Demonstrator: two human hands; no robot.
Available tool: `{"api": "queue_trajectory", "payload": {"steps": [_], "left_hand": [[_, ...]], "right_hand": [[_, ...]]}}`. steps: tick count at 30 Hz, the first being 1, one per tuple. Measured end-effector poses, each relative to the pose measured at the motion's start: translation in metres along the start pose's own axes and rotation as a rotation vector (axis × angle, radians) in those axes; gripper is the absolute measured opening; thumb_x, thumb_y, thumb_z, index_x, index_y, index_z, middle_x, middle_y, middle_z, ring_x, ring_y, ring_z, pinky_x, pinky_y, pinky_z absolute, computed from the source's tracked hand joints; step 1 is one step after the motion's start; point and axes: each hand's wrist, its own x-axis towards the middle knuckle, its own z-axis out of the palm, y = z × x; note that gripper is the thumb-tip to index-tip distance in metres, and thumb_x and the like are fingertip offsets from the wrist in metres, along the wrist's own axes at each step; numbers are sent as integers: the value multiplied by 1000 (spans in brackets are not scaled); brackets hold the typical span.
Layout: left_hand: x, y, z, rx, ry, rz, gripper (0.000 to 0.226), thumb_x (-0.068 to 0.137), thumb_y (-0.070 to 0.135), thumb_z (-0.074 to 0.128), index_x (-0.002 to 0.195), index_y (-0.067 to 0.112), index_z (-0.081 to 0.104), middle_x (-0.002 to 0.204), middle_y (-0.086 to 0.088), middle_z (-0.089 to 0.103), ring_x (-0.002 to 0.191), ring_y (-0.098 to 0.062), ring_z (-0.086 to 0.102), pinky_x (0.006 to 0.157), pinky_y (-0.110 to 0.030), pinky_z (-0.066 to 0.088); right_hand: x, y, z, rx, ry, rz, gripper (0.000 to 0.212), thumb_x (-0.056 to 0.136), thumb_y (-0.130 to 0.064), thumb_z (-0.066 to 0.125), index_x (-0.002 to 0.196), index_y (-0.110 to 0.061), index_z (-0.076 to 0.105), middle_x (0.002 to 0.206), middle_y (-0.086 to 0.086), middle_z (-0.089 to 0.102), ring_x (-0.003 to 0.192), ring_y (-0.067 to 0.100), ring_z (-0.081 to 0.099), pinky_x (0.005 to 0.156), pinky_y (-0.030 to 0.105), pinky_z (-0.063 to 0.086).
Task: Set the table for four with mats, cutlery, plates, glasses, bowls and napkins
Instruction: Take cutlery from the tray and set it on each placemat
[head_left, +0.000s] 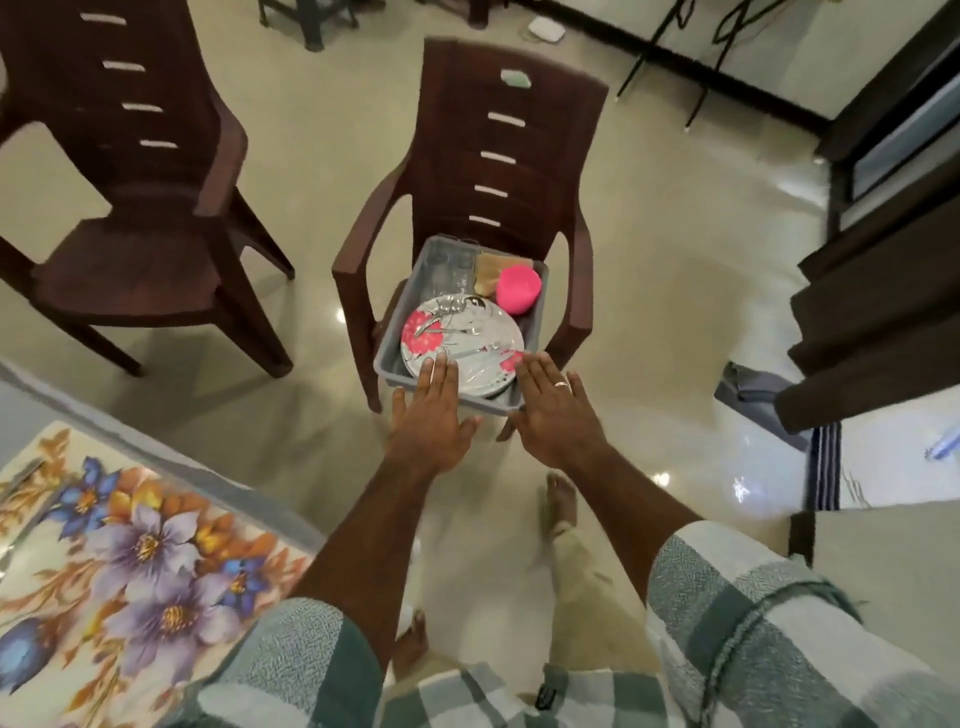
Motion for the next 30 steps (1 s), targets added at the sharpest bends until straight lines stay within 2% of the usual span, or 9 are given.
{"api": "queue_trajectory", "payload": {"steps": [5, 9, 14, 17, 19, 20, 23, 26, 30], "left_hand": [[78, 7, 9, -57, 22, -144, 82, 102, 56, 33, 161, 14, -5, 169, -3, -10, 155, -19, -12, 122, -59, 6], [141, 10, 29, -121, 77, -373, 82, 102, 56, 35, 160, 14, -6, 169, -2, -11, 154, -19, -14, 122, -59, 4], [199, 33, 77, -251, 13, -610, 82, 102, 52, 39, 161, 14, -5, 169, -1, -12, 155, -19, -13, 121, -58, 6], [230, 39, 100, -283, 12, -657, 84, 101, 51, 41, 161, 14, -5, 169, -1, -12, 155, -19, -13, 121, -59, 8], [247, 36, 109, -283, 20, -674, 84, 102, 51, 41, 161, 15, -5, 169, -1, -11, 155, -18, -12, 122, -59, 7], [256, 32, 113, -276, 27, -683, 83, 102, 52, 41, 161, 16, -5, 169, -1, -10, 155, -18, -12, 122, -59, 7], [280, 19, 123, -290, 36, -704, 81, 103, 52, 39, 161, 17, -6, 169, 0, -9, 155, -17, -12, 123, -57, 3], [302, 2, 134, -277, 31, -707, 83, 102, 50, 42, 160, 18, -8, 169, 1, -10, 155, -16, -12, 124, -57, 3], [327, -26, 149, -249, 58, -720, 83, 102, 50, 43, 160, 21, -9, 168, 3, -12, 154, -14, -14, 123, -55, -1]], "right_hand": [[103, 44, 12, -90, -95, -196, 72, 103, -41, 40, 161, -15, 7, 169, 2, 4, 156, 20, 1, 124, 51, 10], [193, 73, 41, -176, -184, -445, 70, 105, -42, 36, 161, -14, 4, 169, 2, 2, 156, 21, -1, 124, 51, 5], [270, 115, 77, -223, -325, -686, 69, 105, -40, 34, 161, -13, 5, 169, 3, 3, 156, 20, 1, 124, 50, 7], [318, 134, 98, -211, -334, -708, 62, 104, -32, 40, 158, -9, 20, 164, 9, 27, 149, 27, 27, 118, 48, 29], [348, 138, 113, -198, -330, -696, 52, 101, -23, 46, 149, -7, 36, 144, 14, 52, 126, 33, 52, 98, 44, 47], [363, 138, 122, -201, -327, -696, 44, 100, -20, 48, 142, -8, 43, 131, 14, 60, 114, 34, 58, 89, 43, 50], [404, 132, 146, -244, -305, -701, 26, 98, -13, 49, 123, -10, 53, 110, 14, 68, 100, 34, 65, 81, 41, 52], [437, 119, 167, -295, -239, -729, 26, 96, -9, 50, 122, -10, 55, 117, 13, 64, 106, 30, 63, 85, 40, 50], [473, 99, 196, -338, -149, -807, 42, 94, -9, 55, 136, -12, 52, 131, 9, 58, 116, 29, 58, 92, 39, 49]]}}
